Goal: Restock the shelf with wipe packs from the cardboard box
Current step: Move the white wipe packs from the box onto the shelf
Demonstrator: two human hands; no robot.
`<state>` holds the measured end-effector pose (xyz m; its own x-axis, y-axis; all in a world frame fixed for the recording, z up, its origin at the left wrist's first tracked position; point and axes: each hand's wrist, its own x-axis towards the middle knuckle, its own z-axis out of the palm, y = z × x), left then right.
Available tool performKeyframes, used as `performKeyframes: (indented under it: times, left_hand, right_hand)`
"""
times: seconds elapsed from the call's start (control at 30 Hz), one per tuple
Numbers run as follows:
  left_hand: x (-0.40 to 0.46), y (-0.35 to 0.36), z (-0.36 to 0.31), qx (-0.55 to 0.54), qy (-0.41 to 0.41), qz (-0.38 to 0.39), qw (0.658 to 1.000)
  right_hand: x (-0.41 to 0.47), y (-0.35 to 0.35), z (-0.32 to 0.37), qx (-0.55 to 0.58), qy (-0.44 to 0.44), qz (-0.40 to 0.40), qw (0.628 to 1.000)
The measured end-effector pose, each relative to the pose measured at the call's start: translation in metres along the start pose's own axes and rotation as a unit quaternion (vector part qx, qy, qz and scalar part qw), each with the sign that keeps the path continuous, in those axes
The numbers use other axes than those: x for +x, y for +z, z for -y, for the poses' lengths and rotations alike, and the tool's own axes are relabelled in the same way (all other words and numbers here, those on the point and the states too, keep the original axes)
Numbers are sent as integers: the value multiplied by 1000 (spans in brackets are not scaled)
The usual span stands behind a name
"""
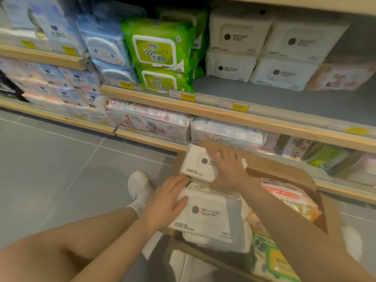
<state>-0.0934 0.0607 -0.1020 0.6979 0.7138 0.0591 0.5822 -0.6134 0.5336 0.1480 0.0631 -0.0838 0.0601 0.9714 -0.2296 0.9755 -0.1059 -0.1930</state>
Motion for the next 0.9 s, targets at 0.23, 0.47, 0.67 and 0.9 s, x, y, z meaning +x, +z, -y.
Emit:
performKeyframes:
  times: [0.23,0.47,0.67,0.9]
  left_hand:
    - [2,8,-30,149,122,141,971]
    - [25,6,-59,247,140,209,936]
    - [47,-15,-58,263,150,157,940]
    - [94,-88,-42,292,143,11,946]
  right_hand:
    - [-29,-28,-21,-23,17,-88,996]
    - [-85,-70,-67,-40,65,-121,990]
    - [-109,-90,-97,-55,100,-162,980]
    - [-82,-133,-105,-67,88,-204,973]
